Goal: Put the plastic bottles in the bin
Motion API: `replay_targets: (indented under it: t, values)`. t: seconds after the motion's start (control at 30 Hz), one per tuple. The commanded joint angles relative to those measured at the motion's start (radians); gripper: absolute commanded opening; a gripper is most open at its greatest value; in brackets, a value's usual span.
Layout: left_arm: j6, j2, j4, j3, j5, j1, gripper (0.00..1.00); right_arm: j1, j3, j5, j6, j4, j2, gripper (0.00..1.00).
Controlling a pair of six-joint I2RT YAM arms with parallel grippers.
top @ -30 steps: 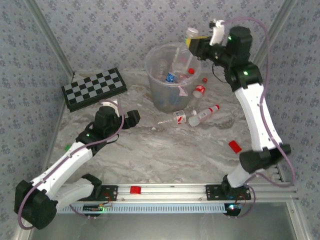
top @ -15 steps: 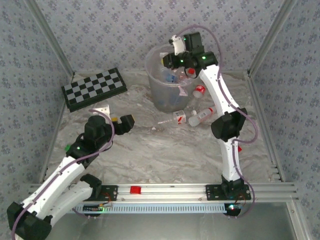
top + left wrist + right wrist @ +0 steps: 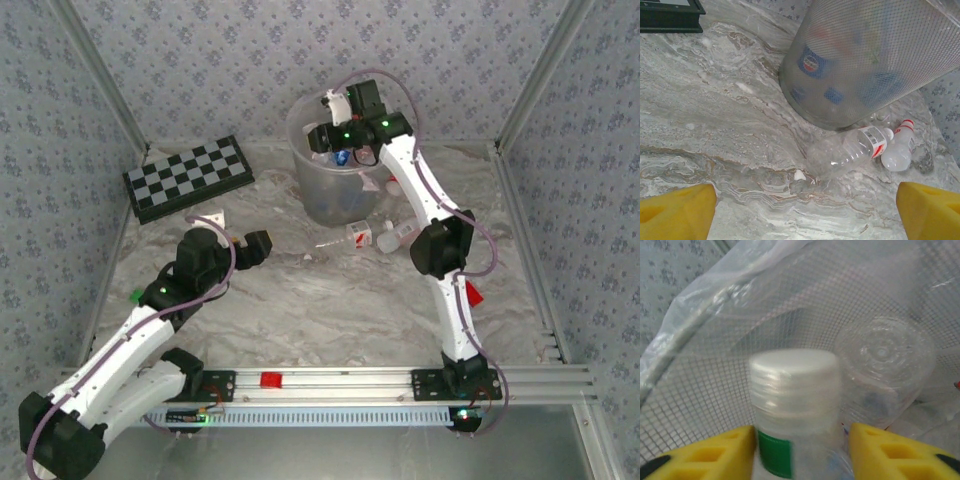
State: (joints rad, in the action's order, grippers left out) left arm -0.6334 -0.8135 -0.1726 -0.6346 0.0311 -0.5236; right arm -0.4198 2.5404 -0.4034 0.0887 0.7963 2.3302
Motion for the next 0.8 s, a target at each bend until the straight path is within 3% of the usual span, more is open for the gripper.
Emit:
replay_targets:
  t: [0.0,0.13,0.37,0.67,0.77]
  values:
    - [0.005,0.004,0.007,-0.019,0.0,0.006,0.92,0.007,0.024,-0.029,0.037,0.039,0.003,0.61]
    - [-0.001,-0.02,0.025,-0.019,-0.008,0.005,0.92,0.015,0.024,-0.023,0.04,0.044,-0.049,0.7]
    - [-0.011,-0.069,0.051,-0.024,-0.031,0.006,0.92,0.015,-0.021,-0.023,0.034,0.042,-0.14,0.69]
    - [-0.018,-0.095,0.063,-0.03,-0.04,0.006,0.92,-0.006,-0.101,-0.03,0.059,-0.001,-0.09,0.37]
    - [-0.015,-0.09,0.053,-0.033,-0.035,0.005,0.93,-0.023,-0.072,-0.018,0.057,0.019,-0.038,0.32]
